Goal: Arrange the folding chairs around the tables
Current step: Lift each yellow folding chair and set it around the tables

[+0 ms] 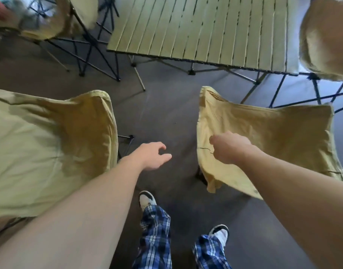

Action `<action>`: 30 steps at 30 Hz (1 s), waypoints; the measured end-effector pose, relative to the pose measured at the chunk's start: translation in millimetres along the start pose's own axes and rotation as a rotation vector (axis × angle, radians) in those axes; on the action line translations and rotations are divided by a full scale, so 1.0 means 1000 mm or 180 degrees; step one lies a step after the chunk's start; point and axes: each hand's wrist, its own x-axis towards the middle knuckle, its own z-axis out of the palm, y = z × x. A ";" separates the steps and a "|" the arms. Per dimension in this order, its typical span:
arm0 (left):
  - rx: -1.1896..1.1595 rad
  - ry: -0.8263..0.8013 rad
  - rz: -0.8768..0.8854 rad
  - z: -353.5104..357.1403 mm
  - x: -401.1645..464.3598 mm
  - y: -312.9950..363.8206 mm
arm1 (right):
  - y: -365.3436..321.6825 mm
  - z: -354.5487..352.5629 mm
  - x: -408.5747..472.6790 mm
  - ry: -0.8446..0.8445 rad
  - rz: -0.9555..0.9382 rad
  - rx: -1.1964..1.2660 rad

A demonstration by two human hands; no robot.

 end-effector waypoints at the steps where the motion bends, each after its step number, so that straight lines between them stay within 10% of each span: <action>1: -0.0039 0.0060 -0.0077 -0.014 0.003 -0.022 | -0.026 -0.009 0.013 0.0019 -0.0053 0.0001; 14: -0.1162 0.0439 -0.1740 -0.055 -0.023 -0.329 | -0.363 -0.026 0.122 -0.0425 -0.1070 -0.0530; 30: -0.3008 0.0160 -0.2056 0.140 -0.045 -0.336 | -0.451 0.195 0.108 -0.1818 -0.2558 -0.1800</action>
